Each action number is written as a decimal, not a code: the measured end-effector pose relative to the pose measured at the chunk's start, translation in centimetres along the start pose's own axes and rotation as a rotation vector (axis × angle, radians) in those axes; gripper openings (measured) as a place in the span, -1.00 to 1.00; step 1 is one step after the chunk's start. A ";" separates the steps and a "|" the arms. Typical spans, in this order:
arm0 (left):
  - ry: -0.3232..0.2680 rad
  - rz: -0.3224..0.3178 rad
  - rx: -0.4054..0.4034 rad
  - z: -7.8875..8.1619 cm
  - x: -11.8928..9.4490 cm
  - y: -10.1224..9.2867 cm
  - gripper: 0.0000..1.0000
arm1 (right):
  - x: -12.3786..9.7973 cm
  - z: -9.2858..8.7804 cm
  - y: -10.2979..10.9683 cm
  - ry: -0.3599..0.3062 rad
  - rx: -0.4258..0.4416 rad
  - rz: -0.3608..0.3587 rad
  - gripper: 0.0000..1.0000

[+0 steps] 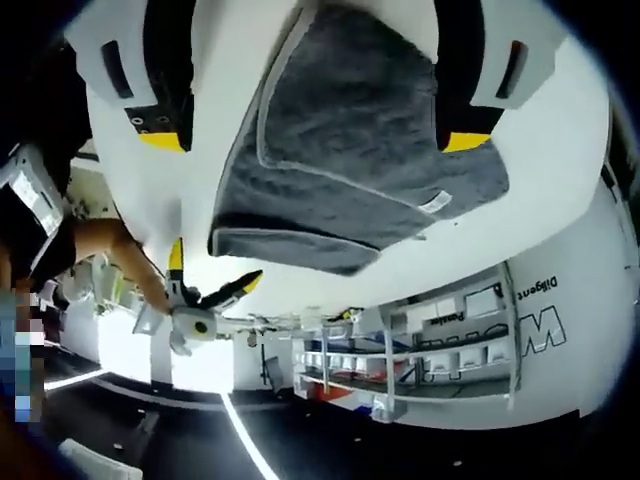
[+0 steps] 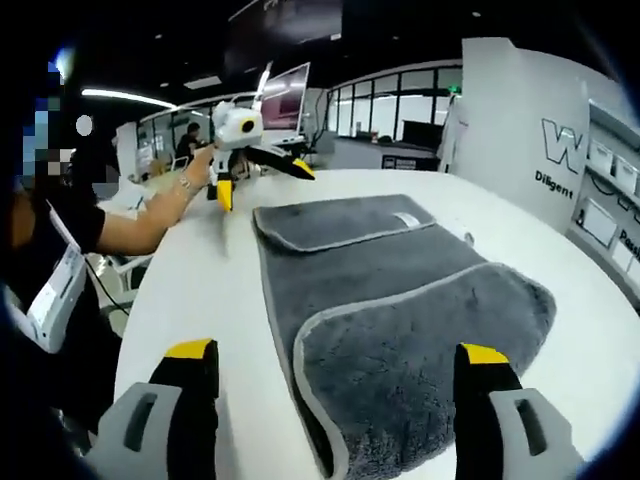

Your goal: Open the folded towel by lifting each exposed corner and separating the folded layers until the towel lies flat within the target outline without major curled edges

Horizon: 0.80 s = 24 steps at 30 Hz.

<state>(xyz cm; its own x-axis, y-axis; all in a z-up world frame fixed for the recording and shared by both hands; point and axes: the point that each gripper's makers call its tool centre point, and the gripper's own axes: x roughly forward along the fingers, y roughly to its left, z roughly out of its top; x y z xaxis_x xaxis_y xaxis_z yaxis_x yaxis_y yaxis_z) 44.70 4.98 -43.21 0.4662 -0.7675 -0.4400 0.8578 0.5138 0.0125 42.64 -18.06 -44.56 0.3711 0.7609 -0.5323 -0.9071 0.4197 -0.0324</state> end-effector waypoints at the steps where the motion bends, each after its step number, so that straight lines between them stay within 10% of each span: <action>1: -0.002 0.010 -0.005 0.0 0.0 0.3 0.99 | -0.2 0.6 -0.2 -0.031 0.016 -0.010 0.99; 24: 0.012 0.049 -0.004 -0.4 -0.2 0.8 0.99 | -0.3 0.7 -1.8 -0.050 0.050 -0.072 0.99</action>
<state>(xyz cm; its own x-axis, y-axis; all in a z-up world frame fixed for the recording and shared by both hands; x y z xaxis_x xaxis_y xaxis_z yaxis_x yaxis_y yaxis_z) 45.23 5.75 -43.51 0.5047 -0.7371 -0.4494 0.8332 0.5521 0.0303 44.26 -18.70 -43.76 0.4453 0.7515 -0.4868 -0.8672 0.4974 -0.0255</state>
